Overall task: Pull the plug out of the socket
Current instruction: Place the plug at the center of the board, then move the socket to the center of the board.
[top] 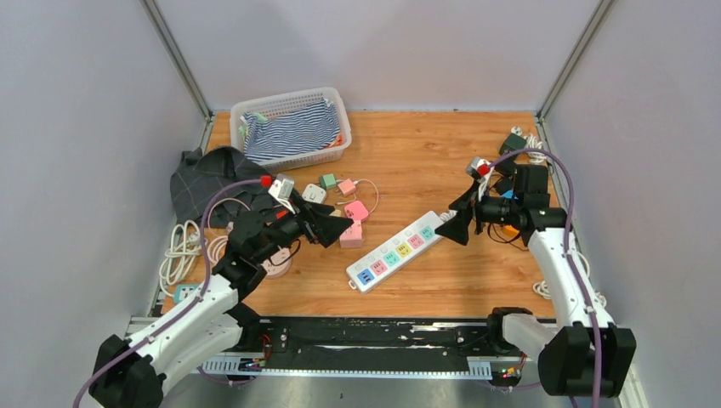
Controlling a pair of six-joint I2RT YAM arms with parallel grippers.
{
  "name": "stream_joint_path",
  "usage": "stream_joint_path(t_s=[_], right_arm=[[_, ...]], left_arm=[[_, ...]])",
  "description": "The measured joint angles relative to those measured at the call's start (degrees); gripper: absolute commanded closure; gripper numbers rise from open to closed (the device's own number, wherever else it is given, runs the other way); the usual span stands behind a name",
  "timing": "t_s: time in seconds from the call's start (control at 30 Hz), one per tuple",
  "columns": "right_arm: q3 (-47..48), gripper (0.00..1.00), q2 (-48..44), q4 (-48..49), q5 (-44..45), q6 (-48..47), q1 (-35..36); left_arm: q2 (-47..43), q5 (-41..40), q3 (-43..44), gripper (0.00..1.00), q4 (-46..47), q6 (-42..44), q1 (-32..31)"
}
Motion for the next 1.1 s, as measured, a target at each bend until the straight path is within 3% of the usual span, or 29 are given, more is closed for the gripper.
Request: stream_joint_path(t_s=[0.13, 0.27, 0.4, 0.5, 0.67, 0.8, 0.97, 1.1], right_arm=[[0.63, 0.00, -4.24, -0.46, 3.72, 0.02, -0.39], [2.64, 0.00, -8.35, -0.87, 9.20, 0.72, -0.44], [5.29, 0.00, -12.90, -0.76, 13.86, 2.36, -0.57], [6.95, 0.00, -15.80, -0.46, 15.78, 4.00, -0.63], [11.43, 0.00, -18.69, 0.26, 16.94, 6.36, -0.66], [14.40, 0.00, -18.86, 0.70, 16.85, 7.48, -0.83], [9.62, 0.00, -19.15, 2.08, 15.41, 7.56, -1.81], [3.15, 0.00, -18.75, 2.34, 15.91, 7.80, -2.19]], left_arm=[[-4.22, 5.16, 2.47, 0.00, -5.42, -0.09, 0.00], [-5.33, 5.84, 11.41, 0.00, -18.78, 4.00, 0.00], [-4.48, 0.52, 26.60, 0.00, -37.31, 13.27, 0.00], [-4.79, -4.79, 34.51, 0.00, -46.07, 19.30, 0.02], [-7.48, -13.55, 38.82, 0.00, -55.25, 26.47, 0.00], [-9.14, -12.24, 35.60, 0.00, -54.99, 26.58, 0.00], [-6.97, -1.55, 20.68, 0.00, -40.98, 19.37, -1.42], [6.32, -5.62, 17.75, 0.00, -34.80, 19.58, -13.38]])
